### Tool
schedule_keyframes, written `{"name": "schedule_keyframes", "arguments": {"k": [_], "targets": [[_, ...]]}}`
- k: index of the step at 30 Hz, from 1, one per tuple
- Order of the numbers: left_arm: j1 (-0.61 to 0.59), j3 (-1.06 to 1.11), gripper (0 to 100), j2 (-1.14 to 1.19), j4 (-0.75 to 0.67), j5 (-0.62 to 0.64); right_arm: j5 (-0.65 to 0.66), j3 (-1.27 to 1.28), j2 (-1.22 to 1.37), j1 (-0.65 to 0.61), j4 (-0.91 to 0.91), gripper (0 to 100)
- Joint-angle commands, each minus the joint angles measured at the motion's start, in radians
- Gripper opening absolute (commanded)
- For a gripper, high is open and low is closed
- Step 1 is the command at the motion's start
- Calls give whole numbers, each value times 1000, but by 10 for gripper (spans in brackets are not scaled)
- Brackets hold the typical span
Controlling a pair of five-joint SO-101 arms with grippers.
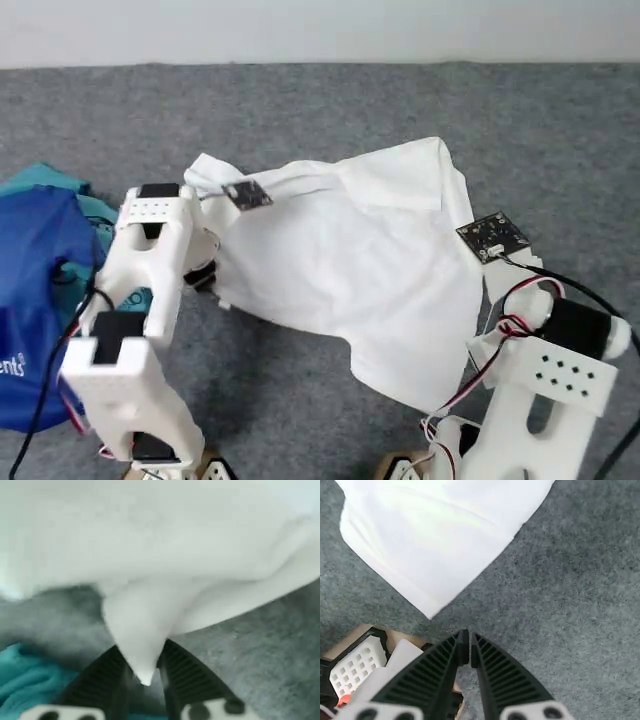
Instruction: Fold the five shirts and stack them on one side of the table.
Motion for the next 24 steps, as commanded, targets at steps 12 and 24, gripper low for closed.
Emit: {"name": "schedule_keyframes", "arguments": {"k": [12, 24], "targets": [[-32, 12, 13, -137, -60, 224, 3, 71, 4, -460, 5, 65], [-63, 18, 13, -20, -124, 275, -2, 127, 278, -510, -87, 178]]}}
